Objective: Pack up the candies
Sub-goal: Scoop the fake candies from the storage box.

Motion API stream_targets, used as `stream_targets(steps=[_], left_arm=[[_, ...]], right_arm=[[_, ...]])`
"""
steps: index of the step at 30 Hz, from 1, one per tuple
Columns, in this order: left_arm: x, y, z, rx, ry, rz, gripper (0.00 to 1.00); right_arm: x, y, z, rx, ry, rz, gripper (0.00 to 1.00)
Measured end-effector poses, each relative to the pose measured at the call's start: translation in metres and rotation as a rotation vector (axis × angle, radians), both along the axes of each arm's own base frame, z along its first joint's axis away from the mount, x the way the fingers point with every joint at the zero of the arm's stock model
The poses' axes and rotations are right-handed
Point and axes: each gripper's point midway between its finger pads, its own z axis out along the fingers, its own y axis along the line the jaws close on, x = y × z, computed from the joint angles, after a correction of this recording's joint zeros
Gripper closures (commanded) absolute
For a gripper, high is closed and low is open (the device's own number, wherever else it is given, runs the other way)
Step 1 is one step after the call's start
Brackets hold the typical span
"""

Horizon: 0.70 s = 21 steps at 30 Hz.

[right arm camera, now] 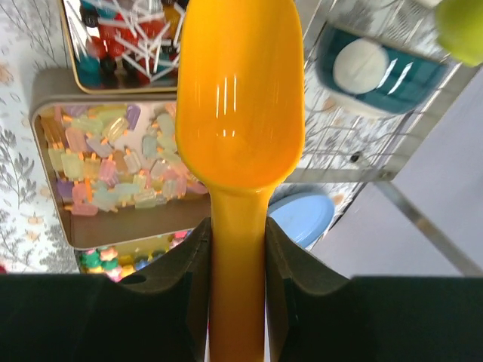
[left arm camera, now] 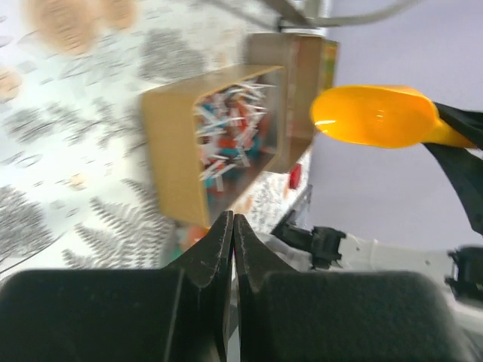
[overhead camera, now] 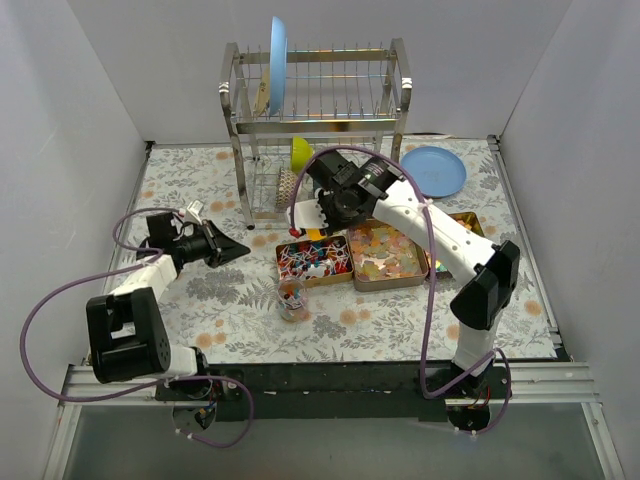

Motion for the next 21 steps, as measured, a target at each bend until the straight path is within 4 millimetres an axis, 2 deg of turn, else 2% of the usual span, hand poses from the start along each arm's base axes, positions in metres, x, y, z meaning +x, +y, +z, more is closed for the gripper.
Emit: stream_targets(steps=[5, 8, 15, 21], left_arm=[[-0.010, 0.008, -0.057, 0.073, 0.200, 0.070, 1.00], [-0.015, 0.004, -0.079, 0.098, 0.275, 0.066, 1.00], [-0.022, -0.020, -0.102, 0.123, 0.331, -0.015, 1.00], [-0.024, -0.031, -0.115, 0.129, 0.366, -0.042, 1.00]], right_arm=[[0.012, -0.021, -0.030, -0.159, 0.025, -0.044, 0.99], [0.014, -0.025, -0.044, -0.227, 0.036, -0.049, 0.99], [0.018, -0.036, -0.062, -0.335, 0.034, -0.063, 0.99], [0.025, -0.039, -0.078, -0.418, 0.025, -0.073, 0.99]])
